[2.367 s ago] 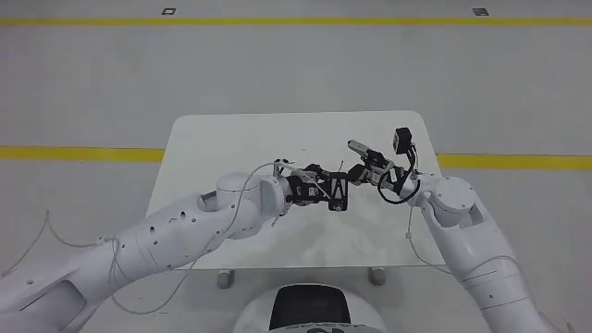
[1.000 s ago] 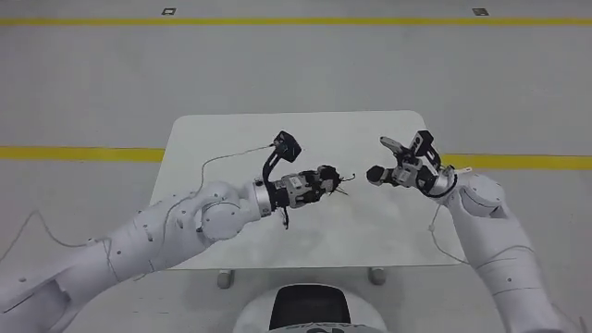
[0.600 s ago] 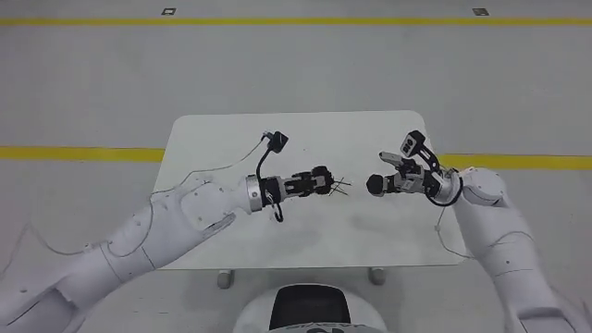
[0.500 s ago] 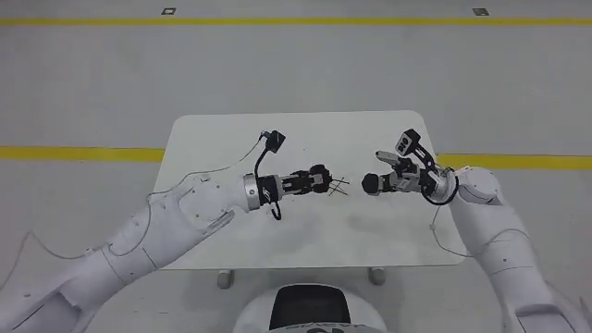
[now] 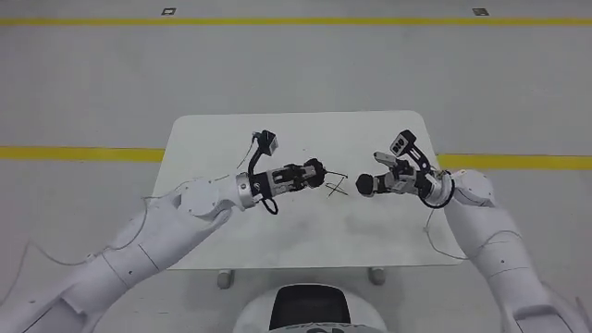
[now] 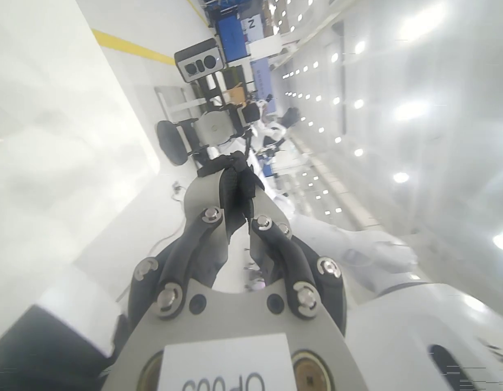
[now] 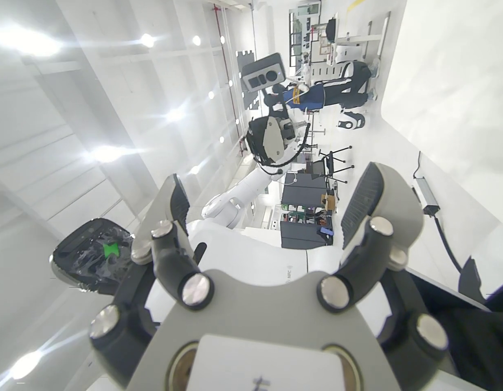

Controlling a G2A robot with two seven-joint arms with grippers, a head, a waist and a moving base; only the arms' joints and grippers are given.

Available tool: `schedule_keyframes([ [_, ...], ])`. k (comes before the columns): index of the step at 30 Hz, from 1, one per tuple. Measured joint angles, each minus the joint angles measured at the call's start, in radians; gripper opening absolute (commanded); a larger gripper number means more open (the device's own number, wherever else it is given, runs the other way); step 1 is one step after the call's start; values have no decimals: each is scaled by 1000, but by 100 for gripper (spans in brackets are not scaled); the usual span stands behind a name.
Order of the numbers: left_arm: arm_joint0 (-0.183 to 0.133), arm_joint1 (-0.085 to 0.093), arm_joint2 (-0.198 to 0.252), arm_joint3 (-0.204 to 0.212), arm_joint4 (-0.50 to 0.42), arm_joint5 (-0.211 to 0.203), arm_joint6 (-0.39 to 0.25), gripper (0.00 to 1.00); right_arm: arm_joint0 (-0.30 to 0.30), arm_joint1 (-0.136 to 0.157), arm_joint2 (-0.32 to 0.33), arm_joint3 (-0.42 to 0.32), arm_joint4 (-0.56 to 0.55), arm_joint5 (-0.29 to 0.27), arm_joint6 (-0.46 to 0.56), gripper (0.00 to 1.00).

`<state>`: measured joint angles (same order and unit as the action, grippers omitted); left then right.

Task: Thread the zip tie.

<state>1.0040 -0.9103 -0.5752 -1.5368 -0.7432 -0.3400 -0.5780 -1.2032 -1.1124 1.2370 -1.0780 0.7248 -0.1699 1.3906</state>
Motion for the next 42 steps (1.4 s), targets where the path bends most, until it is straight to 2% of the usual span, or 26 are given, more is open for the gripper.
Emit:
schedule_keyframes([
  [5,5,-17,-8,49,-139,7,-92,0,31,24,-103,30,46,-117,-1,100],
  [8,6,-27,-9,73,-172,13,-120,0,53,40,-167,40,101,-168,-1,100],
  [12,2,-39,-11,102,-200,36,-133,0,76,59,-225,43,173,-171,-1,100],
  [19,5,-40,-11,99,-201,43,-121,0,74,58,-225,41,171,-169,-4,100],
  [22,23,-48,-16,91,-254,60,-126,0,58,56,-222,21,176,-156,-39,100],
  [27,34,-70,-12,121,-336,72,-171,0,51,45,-223,31,224,-138,-32,100],
  [28,32,-74,-12,130,-337,70,-163,0,51,44,-222,34,230,-138,-32,100],
  [30,26,-80,-17,143,-311,39,-124,0,52,44,-222,35,232,-138,-32,100],
  [32,25,-80,-18,144,-308,30,-122,0,52,44,-222,35,231,-138,-33,100],
  [34,26,-80,-18,143,-310,31,-125,0,50,44,-222,32,231,-137,-35,100],
  [38,42,-85,-25,129,-308,49,-92,0,21,41,-207,-14,270,-134,-46,100],
  [42,55,-92,-34,129,-335,58,-131,0,13,39,-193,-24,287,-129,-19,100],
])
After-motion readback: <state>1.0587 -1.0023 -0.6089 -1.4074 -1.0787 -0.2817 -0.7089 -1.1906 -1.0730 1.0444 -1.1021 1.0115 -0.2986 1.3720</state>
